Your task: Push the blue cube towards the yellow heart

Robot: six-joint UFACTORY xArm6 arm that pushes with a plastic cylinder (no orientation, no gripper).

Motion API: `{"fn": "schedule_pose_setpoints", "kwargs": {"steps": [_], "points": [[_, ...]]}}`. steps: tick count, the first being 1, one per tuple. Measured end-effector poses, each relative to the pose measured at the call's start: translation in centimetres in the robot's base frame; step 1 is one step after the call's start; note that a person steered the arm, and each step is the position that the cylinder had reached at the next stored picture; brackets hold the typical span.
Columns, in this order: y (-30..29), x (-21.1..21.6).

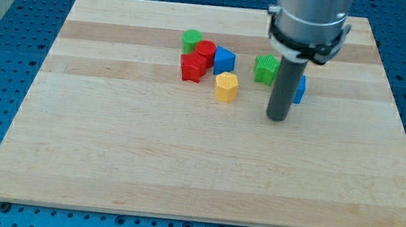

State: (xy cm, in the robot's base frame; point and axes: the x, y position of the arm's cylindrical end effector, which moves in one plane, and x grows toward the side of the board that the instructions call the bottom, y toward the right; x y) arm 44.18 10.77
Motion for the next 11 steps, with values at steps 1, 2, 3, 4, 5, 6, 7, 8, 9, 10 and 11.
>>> {"fn": "schedule_pose_setpoints", "kwargs": {"steps": [1,2,3,4,5,6,7,8,9,10,11], "points": [[0.3,-1.4],[0.5,-2.4],[2.5,-7.4],[2.5,-7.4],[2.2,-4.5],[2.5,-2.8],[4.7,-6.0],[4.7,-6.0],[4.7,-7.5],[4.7,-6.3],[2.1,0.6]]}}
